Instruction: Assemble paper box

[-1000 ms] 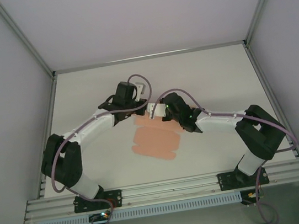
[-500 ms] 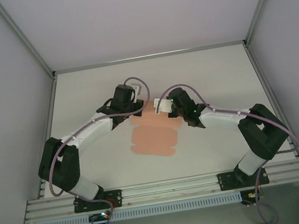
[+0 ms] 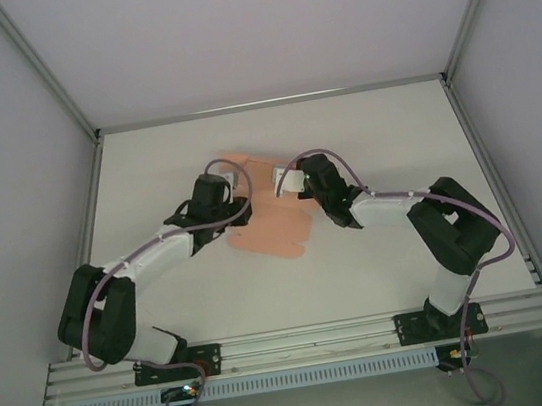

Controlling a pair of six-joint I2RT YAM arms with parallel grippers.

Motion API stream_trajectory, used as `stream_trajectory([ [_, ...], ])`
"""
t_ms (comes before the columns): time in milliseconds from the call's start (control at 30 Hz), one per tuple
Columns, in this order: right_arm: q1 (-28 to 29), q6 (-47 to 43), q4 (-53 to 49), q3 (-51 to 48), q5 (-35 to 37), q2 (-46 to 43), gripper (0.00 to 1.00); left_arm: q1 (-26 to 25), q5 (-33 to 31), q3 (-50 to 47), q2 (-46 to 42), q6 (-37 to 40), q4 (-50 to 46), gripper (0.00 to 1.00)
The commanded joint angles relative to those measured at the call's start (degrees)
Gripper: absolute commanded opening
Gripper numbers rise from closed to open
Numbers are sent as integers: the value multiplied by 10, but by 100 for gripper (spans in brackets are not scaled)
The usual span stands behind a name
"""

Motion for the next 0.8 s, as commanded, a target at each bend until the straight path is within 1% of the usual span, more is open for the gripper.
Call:
stream_trajectory([
  [0, 5, -14, 55, -8, 14, 14, 1, -3, 51, -24, 31, -59, 42, 10],
  [100, 10, -26, 57, -13, 0, 16, 1, -9, 56, -16, 74, -66, 45, 3],
  [167, 15, -32, 52, -19, -13, 15, 1, -10, 58, -9, 95, -70, 40, 0],
  [300, 35, -41, 16, -30, -32, 15, 2, -21, 65, -15, 119, -85, 50, 0],
  [433, 65, -67, -14, -40, -17, 33, 1, -38, 58, -32, 128, -102, 62, 0],
  [567, 85, -36, -66, -37, -4, 48, 0, -59, 55, -39, 131, -116, 65, 0],
  [667, 102, -46, -49, -55, 32, 66, 0, -70, 51, -43, 128, -128, 62, 0],
  [767, 94, -29, -42, -57, 37, 73, 0, -77, 50, -50, 115, -135, 62, 0],
])
